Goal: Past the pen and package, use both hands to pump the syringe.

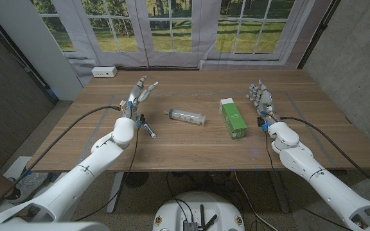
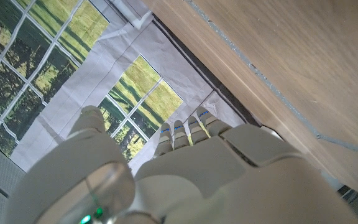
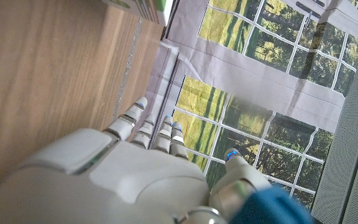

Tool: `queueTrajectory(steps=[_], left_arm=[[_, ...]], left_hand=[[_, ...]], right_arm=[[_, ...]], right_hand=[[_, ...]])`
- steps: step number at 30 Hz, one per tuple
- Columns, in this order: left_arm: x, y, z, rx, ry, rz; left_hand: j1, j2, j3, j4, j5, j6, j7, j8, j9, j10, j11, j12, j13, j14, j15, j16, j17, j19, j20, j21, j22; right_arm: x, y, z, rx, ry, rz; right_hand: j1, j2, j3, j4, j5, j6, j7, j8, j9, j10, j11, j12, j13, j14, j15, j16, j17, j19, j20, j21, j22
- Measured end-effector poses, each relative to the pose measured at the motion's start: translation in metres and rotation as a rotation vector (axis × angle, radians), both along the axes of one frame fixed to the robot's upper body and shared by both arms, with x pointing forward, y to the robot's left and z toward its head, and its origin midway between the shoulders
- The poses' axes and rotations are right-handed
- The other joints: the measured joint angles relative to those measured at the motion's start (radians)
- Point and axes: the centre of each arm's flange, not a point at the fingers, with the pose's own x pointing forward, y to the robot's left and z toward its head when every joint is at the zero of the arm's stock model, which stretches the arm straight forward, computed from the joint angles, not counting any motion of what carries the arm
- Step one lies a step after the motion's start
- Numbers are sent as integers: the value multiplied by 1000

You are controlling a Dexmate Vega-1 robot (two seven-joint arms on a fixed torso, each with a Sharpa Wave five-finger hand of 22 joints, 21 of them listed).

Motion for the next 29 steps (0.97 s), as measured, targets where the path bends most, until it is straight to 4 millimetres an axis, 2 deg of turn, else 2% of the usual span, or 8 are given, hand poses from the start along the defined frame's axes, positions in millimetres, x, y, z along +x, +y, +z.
queueTrajectory(steps=[9, 29], left_arm=[[13, 2, -15, -129, -3, -91], [27, 0, -31, -294, -16, -236]], left_hand=[[-9, 9, 3, 3, 0, -6, -6, 0, 0, -7, -7, 0, 0, -5, -2, 0, 0, 0, 0, 0, 0], [-26, 26, 8, 8, 1, -9, -9, 4, 0, -7, -7, 0, -5, -8, -6, 0, 0, 4, -4, 5, 0]], right_arm=[[0, 2, -1, 16, -6, -5], [0, 12, -3, 39, 1, -5]], right_hand=[[0, 0, 3, 3, 4, 0, 0, 0, 0, 0, 0, 0, 0, 0, 0, 0, 0, 0, 0, 0, 0], [0, 0, -1, 7, 4, -4, 4, 0, 0, 0, 0, 0, 0, 0, 0, 0, 0, 0, 0, 0, 0]])
